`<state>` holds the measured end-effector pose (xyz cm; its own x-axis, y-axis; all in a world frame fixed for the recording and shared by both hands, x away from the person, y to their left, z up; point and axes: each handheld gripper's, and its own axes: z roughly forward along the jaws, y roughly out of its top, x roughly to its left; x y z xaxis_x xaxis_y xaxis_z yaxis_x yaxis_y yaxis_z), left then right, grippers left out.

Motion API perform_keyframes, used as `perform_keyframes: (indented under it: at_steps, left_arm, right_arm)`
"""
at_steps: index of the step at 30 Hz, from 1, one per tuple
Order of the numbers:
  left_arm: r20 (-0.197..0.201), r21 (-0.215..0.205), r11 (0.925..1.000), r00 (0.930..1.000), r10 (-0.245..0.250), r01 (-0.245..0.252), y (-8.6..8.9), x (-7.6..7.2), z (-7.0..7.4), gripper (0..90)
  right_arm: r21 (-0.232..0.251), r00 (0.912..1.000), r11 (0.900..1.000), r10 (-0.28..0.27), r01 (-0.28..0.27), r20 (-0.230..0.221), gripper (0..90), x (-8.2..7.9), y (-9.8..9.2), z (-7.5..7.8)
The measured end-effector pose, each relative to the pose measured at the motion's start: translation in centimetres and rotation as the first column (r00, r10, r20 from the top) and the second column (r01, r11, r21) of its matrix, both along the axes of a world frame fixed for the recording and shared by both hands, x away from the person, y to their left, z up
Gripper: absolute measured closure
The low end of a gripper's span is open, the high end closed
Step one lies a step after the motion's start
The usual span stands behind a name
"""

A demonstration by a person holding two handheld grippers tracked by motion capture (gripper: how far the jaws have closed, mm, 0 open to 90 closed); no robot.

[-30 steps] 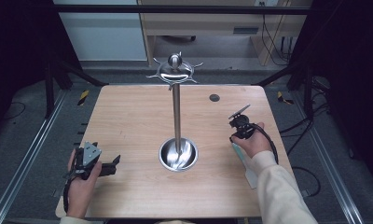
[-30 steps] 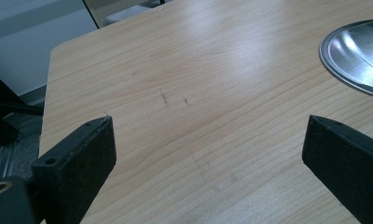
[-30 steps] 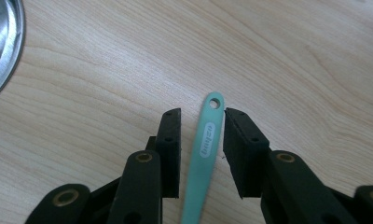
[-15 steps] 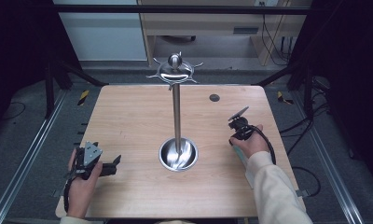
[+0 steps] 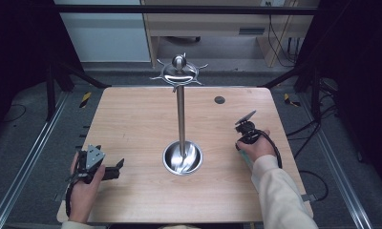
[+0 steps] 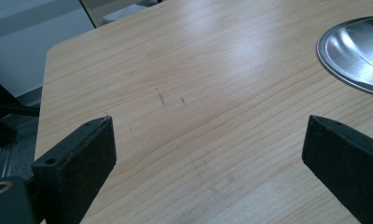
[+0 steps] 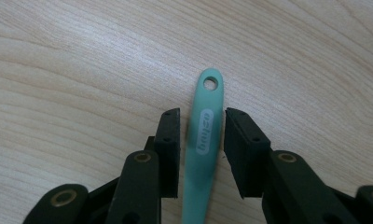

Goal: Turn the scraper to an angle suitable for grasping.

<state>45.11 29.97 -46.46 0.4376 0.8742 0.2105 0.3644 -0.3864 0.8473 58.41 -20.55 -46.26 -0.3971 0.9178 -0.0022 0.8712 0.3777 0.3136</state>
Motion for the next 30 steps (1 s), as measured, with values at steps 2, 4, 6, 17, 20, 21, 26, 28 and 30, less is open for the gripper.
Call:
perform_keyframes:
  at_steps: [2,4,6,17,20,21,26,28,30]
  left_arm:
    - [0.000,0.000,1.0000,1.0000,-0.001,0.001,0.0,0.0,0.0,2.6]
    - [0.000,0.000,1.0000,1.0000,-0.002,0.002,0.0,0.0,0.0,2.6]
    - [0.000,0.001,1.0000,1.0000,-0.004,0.004,0.0,0.0,0.0,2.6]
    - [-0.001,0.007,1.0000,1.0000,-0.007,0.007,-0.2,0.0,0.0,2.6]
    - [-0.004,0.007,1.0000,1.0000,-0.007,0.007,-0.1,0.0,0.0,2.6]
    - [-0.002,0.006,1.0000,1.0000,-0.006,0.006,-0.1,0.0,0.0,2.6]
    - [-0.003,0.006,1.0000,1.0000,-0.007,0.007,-0.1,0.0,0.0,2.6]
    - [-0.002,0.006,1.0000,1.0000,-0.007,0.007,-0.1,0.0,0.0,2.6]
    - [-0.004,0.008,0.9999,1.0000,-0.007,0.007,-0.1,0.0,0.0,2.7]
  right_arm:
    - [-0.005,1.0000,1.000,-0.004,0.004,-0.004,67.2,0.0,0.0,-0.1]
    - [-0.004,1.0000,1.000,-0.003,0.003,-0.007,67.4,0.1,0.0,-0.2]
    - [-0.005,0.9999,1.000,-0.005,0.005,-0.013,67.6,0.2,0.0,-0.3]
    - [-0.018,0.9998,1.000,-0.005,0.005,-0.017,72.3,0.2,0.1,-0.5]
    - [-0.024,1.0000,1.000,-0.006,0.005,-0.006,73.4,0.2,0.3,-0.5]
    - [-0.027,0.9999,1.000,-0.011,0.011,0.011,73.6,0.1,0.3,-0.4]
    - [-0.020,0.9981,1.000,-0.012,0.013,0.061,74.1,-0.2,0.3,0.3]
    - [-0.008,0.9972,1.000,-0.008,0.008,0.075,74.2,-0.4,0.3,0.7]
    - [0.000,0.9960,1.000,0.002,-0.002,0.089,74.2,-0.5,0.2,1.2]
